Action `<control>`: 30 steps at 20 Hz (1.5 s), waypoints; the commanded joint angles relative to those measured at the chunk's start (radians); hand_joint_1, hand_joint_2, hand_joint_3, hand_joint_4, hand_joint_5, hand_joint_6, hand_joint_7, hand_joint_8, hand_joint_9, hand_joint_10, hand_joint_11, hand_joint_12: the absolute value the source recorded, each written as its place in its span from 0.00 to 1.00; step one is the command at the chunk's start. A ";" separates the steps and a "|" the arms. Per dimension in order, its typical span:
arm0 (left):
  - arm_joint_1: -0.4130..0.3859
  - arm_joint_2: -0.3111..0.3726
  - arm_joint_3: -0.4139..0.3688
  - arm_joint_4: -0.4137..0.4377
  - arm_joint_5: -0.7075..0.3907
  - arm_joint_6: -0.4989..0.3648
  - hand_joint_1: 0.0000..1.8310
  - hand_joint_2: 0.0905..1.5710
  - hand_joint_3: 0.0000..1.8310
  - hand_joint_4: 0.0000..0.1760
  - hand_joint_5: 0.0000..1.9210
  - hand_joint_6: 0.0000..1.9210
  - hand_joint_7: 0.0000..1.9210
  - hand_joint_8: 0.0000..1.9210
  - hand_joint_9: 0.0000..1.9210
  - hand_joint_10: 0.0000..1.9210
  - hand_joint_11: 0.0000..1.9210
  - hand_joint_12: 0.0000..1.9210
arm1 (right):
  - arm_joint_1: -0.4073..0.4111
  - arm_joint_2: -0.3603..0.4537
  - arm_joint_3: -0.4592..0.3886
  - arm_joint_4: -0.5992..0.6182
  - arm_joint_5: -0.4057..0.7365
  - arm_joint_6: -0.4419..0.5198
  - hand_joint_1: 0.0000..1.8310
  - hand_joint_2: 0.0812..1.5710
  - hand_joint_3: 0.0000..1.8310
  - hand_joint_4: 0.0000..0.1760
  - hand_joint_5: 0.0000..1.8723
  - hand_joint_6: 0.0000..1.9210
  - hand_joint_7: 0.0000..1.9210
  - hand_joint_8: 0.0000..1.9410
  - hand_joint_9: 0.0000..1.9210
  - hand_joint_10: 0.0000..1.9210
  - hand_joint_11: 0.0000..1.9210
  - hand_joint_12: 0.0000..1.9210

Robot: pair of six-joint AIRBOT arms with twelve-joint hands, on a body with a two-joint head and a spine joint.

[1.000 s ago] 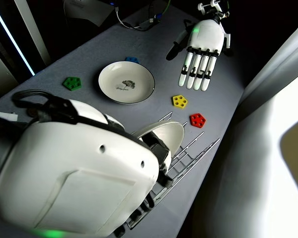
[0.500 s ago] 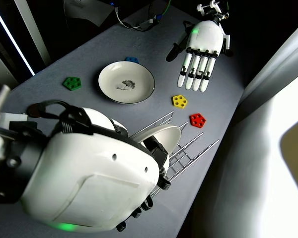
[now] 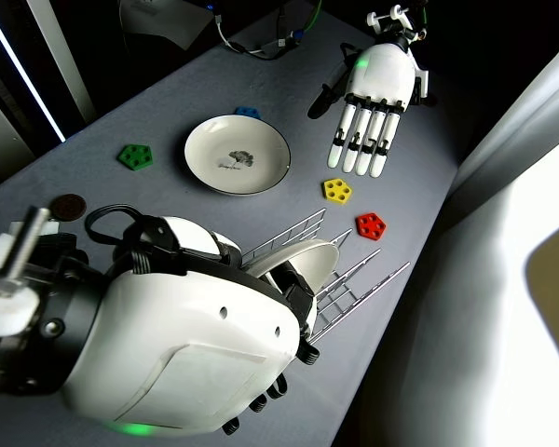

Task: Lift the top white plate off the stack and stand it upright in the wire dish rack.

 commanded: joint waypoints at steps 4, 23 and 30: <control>-0.030 -0.006 -0.001 -0.091 -0.041 0.001 0.23 0.57 0.00 0.00 0.00 0.00 0.00 0.00 0.01 0.00 0.00 0.02 | -0.005 0.009 0.015 0.039 0.106 0.002 0.81 0.67 0.00 0.00 0.48 0.57 0.50 0.41 0.52 0.46 0.50 0.72; -0.041 -0.021 0.000 -0.089 -0.047 0.001 0.21 0.58 0.00 0.00 0.00 0.00 0.00 0.00 0.00 0.00 0.00 0.00 | -0.095 0.032 0.012 0.103 0.105 -0.018 0.57 0.61 0.00 0.00 0.28 0.00 0.31 0.00 0.30 0.00 0.19 0.38; -0.041 -0.021 0.000 -0.093 -0.043 0.001 0.22 0.57 0.00 0.00 0.00 0.00 0.00 0.00 0.01 0.00 0.02 0.01 | -0.080 0.032 0.019 0.106 0.125 -0.018 0.53 0.58 0.00 0.00 0.24 0.00 0.25 0.00 0.24 0.00 0.10 0.35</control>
